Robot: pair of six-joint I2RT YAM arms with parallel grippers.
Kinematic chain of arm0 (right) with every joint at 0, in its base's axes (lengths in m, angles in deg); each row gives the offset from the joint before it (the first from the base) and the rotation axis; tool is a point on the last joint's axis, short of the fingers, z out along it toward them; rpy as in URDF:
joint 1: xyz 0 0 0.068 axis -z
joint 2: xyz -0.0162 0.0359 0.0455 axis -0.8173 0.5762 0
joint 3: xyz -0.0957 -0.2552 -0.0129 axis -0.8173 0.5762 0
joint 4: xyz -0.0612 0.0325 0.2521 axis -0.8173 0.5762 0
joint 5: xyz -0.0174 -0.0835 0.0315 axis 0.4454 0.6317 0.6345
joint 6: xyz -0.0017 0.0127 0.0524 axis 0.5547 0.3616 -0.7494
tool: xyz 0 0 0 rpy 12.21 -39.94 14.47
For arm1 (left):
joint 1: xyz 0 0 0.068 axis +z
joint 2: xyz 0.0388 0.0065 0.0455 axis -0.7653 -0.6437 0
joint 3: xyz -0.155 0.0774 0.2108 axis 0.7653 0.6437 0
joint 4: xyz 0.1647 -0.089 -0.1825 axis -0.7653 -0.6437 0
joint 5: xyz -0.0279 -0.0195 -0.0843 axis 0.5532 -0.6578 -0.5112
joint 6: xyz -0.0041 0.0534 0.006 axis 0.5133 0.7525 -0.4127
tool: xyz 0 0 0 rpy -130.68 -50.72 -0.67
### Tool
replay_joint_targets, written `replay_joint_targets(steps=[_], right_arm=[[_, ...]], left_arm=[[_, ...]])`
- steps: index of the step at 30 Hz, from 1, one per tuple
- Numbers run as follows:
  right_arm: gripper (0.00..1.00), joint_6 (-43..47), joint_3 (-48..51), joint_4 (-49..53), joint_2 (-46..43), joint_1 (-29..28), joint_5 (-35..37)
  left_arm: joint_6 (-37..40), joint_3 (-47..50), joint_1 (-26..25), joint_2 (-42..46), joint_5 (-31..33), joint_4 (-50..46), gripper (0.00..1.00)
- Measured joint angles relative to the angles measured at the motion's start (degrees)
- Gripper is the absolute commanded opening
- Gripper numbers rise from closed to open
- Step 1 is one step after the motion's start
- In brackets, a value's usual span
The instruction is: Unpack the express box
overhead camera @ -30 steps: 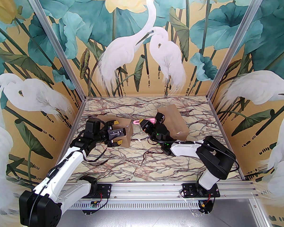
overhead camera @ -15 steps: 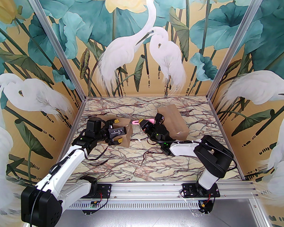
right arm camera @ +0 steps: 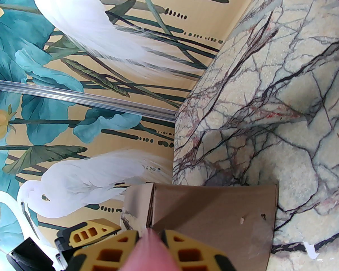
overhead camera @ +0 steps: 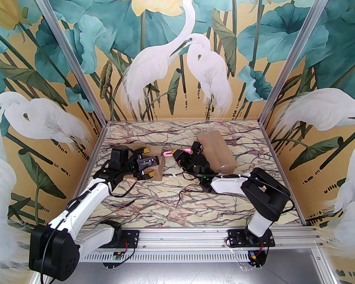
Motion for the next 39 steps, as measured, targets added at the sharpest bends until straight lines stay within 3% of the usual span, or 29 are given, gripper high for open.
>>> replay_joint_targets(steps=[13,26,39], right_arm=[[0.00,-1.11,-0.02,0.52,-0.02,0.37,-0.37],[0.00,-0.87,-1.64,3.96,-0.02,4.42,-11.15],[0.00,-1.11,-2.03,6.71,-1.44,4.76,-10.60]], left_arm=[[-2.47,-1.36,-0.09,-1.66,0.00,-0.61,1.00],[2.14,-3.08,0.09,-2.49,-2.25,-3.08,1.00],[-6.86,-5.70,0.07,-5.99,-2.43,-3.93,0.99]])
